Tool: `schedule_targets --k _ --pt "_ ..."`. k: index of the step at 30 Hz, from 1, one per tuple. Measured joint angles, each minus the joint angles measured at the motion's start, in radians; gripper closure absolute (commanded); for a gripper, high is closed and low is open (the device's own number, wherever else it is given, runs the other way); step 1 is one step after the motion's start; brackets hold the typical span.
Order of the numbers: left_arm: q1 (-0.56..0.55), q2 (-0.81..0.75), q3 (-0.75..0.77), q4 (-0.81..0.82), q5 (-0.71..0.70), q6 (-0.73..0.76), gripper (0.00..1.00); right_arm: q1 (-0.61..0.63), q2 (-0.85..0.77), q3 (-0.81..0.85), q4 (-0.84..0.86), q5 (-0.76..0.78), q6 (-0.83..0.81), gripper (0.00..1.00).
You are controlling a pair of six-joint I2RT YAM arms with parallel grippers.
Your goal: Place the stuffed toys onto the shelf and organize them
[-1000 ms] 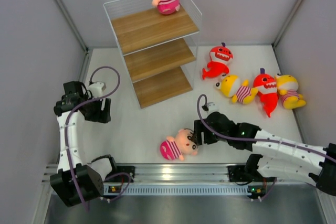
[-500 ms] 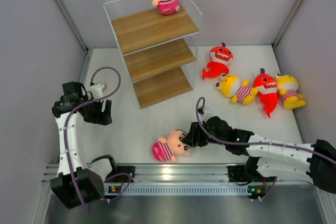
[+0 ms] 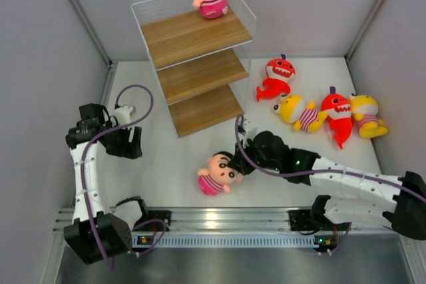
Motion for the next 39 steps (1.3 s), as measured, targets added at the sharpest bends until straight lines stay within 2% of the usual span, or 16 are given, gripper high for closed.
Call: schedule_targets --k 5,10,12,17,20,22,26,29,39 --pt "0.000 0.009 0.066 -0.042 0.011 0.003 0.26 0.000 -0.014 0.378 -0.201 0.068 -0.280 1.00" --pt "0.000 0.007 0.314 -0.136 0.076 0.018 0.27 0.000 -0.017 0.660 -0.299 0.082 -0.516 1.00" --pt "0.000 0.004 0.460 -0.147 0.119 0.030 0.25 0.000 -0.010 0.724 -0.325 0.082 -0.578 1.00" --pt "0.000 -0.024 0.838 -0.153 0.286 0.035 0.10 0.000 0.043 0.840 -0.369 0.073 -0.710 1.00" --pt "0.000 -0.032 1.015 -0.148 0.451 -0.003 0.07 0.000 0.084 0.878 -0.373 0.056 -0.756 1.00" --pt "0.004 -0.035 1.079 -0.148 0.581 -0.032 0.07 0.002 0.116 0.900 -0.367 0.042 -0.774 1.00" --pt "0.048 -0.011 1.082 -0.161 0.718 -0.051 0.02 0.012 0.169 0.937 -0.349 0.017 -0.789 1.00" --pt "0.057 0.036 1.064 -0.169 0.777 -0.027 0.02 0.026 0.211 0.972 -0.328 0.001 -0.792 1.00" --pt "0.060 0.095 1.040 -0.184 0.876 0.008 0.01 0.105 0.369 1.142 -0.257 0.004 -0.800 1.00"
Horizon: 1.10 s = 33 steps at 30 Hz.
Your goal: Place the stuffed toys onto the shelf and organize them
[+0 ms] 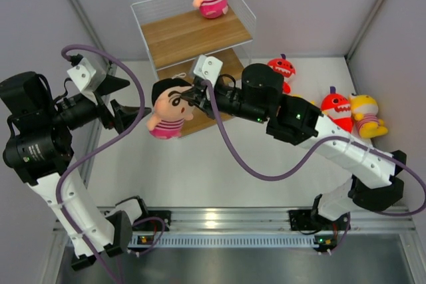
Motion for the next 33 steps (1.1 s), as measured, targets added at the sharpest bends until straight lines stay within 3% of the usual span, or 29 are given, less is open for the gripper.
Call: schedule_targets --k 7,17,19,20,21,22,24,33 --pt "0.000 -0.004 -0.041 -0.001 0.043 0.026 0.02 0.014 0.102 0.135 0.014 0.006 -0.001 1.00" --pt "0.000 0.032 -0.055 -0.002 0.048 0.062 0.02 0.034 0.130 0.171 0.063 -0.054 -0.032 1.00" --pt "0.000 0.043 -0.055 -0.002 0.046 0.068 0.13 0.039 0.134 0.177 0.071 -0.063 -0.044 1.00" --pt "0.000 0.047 -0.055 -0.003 0.046 0.069 0.23 0.039 0.135 0.181 0.073 -0.066 -0.048 1.00" --pt "0.000 0.053 -0.055 -0.003 0.048 0.069 0.56 0.039 0.136 0.181 0.080 -0.072 -0.052 1.00" --pt "0.000 0.056 -0.055 -0.004 0.048 0.067 0.74 0.039 0.136 0.181 0.083 -0.076 -0.053 1.00" --pt "0.001 0.061 -0.060 -0.006 0.052 0.074 1.00 0.039 0.138 0.182 0.086 -0.084 -0.053 1.00" --pt "0.003 0.048 -0.045 -0.008 0.116 0.095 1.00 0.039 0.151 0.215 0.110 -0.087 -0.042 1.00"
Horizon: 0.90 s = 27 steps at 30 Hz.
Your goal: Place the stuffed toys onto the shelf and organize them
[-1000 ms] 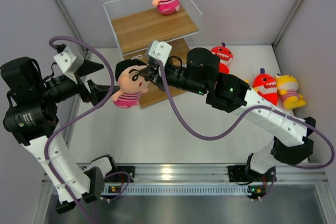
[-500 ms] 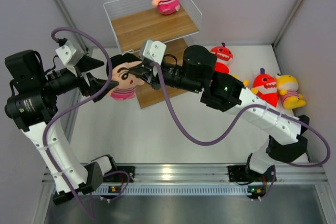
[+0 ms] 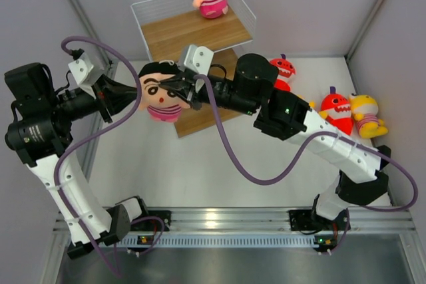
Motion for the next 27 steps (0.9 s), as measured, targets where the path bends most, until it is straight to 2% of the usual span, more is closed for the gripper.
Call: schedule_targets --k 16,23,27 --pt "0.011 0.002 0.076 0.000 0.121 0.051 1.00 0.000 0.043 0.143 0.025 0.050 -0.066 1.00" --pt "0.095 0.143 0.294 0.001 0.142 0.021 1.00 -0.032 0.102 0.210 0.098 0.066 -0.145 1.00" --pt "0.107 0.223 0.315 0.003 0.143 -0.058 1.00 -0.087 0.169 0.284 0.153 0.056 -0.185 1.00"
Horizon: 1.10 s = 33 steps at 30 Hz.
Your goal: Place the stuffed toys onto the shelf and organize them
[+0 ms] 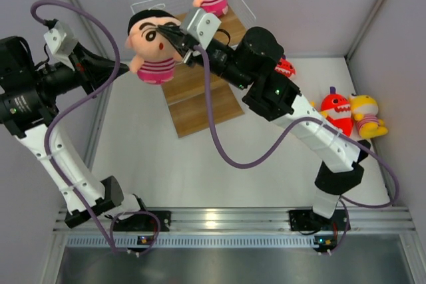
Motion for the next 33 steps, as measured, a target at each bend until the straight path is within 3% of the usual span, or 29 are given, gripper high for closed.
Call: schedule_targets --k 12,22,33 --pt "0.004 -0.064 -0.189 0.021 -0.026 -0.074 1.00 -0.198 0.154 0.135 0.232 -0.135 -0.098 1.00" --pt "0.005 -0.082 -0.343 0.037 -0.035 -0.058 1.00 -0.245 0.295 0.158 0.368 -0.282 -0.271 1.00" --pt "0.005 -0.127 -0.427 0.043 -0.053 -0.015 1.00 -0.323 0.447 0.187 0.528 -0.319 -0.255 1.00"
